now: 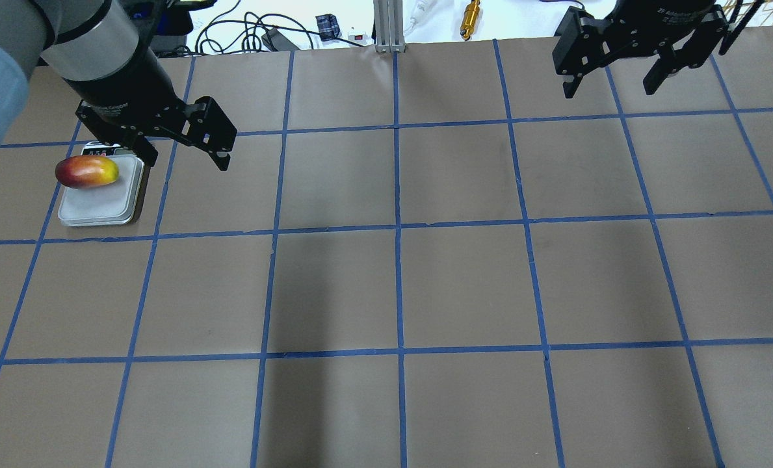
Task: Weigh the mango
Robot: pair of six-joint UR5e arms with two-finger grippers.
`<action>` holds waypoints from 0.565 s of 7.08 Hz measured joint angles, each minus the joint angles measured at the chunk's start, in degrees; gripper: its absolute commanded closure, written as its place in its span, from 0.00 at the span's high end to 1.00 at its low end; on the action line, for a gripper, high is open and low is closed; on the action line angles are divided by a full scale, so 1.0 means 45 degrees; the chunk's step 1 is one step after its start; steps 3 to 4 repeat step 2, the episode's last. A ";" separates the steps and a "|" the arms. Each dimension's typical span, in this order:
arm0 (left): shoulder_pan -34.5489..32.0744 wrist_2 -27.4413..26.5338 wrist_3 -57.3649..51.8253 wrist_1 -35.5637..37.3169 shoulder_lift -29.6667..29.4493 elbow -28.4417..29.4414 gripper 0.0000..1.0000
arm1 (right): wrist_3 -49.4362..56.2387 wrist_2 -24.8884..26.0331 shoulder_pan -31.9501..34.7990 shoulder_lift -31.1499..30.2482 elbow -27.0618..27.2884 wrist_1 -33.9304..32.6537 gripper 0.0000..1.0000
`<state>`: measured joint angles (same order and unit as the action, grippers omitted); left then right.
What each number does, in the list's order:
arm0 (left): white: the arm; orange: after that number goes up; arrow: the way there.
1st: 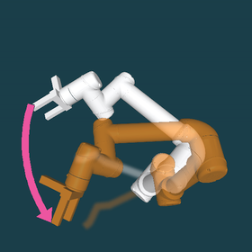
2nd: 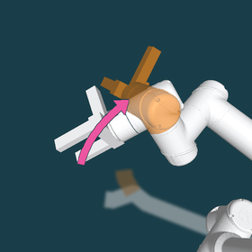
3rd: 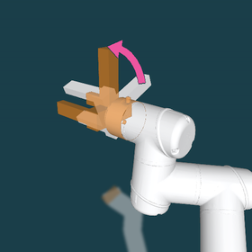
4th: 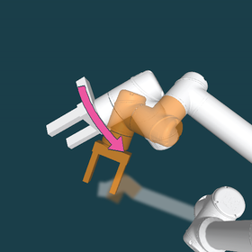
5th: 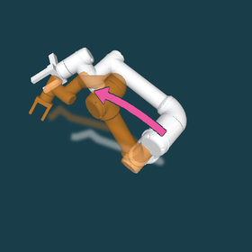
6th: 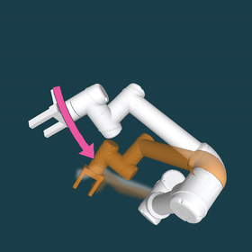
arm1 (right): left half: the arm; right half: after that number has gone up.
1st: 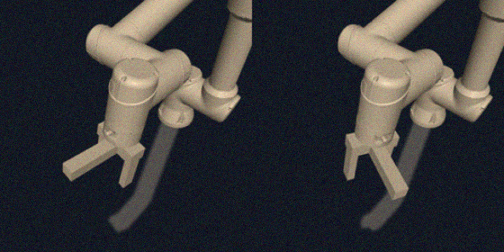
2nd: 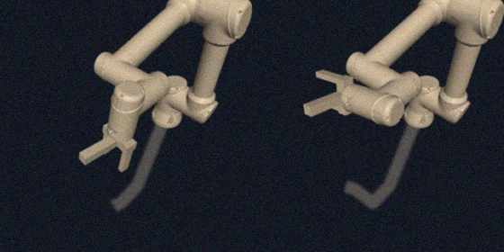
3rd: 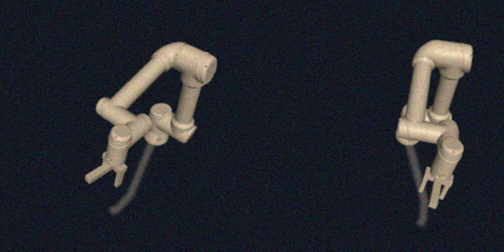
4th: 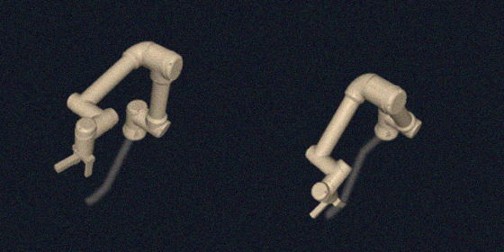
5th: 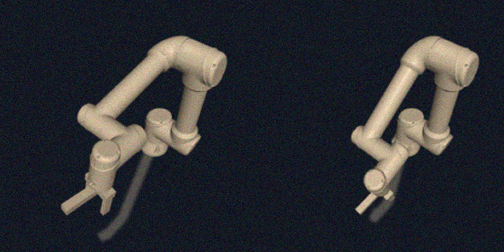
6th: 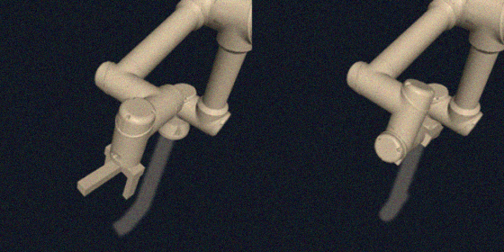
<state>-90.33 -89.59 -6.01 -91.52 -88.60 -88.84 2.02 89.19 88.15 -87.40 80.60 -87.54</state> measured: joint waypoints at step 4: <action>-0.0034 0.0004 0.0270 0.0192 -0.0073 0.0019 1.00 | -0.0001 0.0004 -0.0011 -0.0004 0.0000 0.0000 1.00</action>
